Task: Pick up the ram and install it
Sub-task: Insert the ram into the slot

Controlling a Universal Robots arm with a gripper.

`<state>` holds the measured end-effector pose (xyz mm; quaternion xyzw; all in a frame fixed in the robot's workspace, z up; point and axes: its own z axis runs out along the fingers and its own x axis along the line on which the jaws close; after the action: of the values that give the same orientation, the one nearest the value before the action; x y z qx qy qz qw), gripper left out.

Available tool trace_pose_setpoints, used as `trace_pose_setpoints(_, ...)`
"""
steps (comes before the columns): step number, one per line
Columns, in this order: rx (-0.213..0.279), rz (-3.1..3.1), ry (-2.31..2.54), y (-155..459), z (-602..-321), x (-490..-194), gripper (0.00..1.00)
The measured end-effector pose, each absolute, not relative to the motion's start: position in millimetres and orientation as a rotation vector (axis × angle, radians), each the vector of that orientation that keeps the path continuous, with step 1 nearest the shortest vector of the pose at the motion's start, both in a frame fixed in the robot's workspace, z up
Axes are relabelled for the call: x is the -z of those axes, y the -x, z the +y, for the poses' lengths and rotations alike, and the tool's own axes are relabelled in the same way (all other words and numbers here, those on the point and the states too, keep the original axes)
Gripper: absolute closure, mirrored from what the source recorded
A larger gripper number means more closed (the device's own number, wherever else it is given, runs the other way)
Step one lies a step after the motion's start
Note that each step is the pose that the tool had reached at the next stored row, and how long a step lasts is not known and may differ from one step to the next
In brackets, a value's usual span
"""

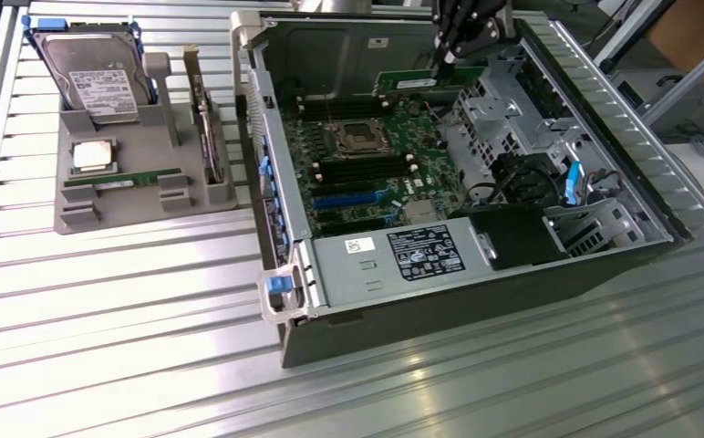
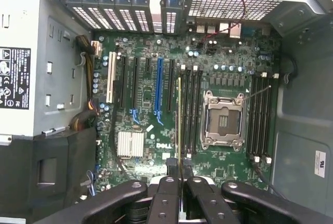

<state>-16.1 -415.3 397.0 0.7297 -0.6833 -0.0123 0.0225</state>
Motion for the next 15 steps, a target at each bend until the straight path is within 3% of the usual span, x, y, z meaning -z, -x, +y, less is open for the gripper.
trace_pose_setpoints(15, 0.038, -2.116, -2.260, 16, -415, -385, 0.88)
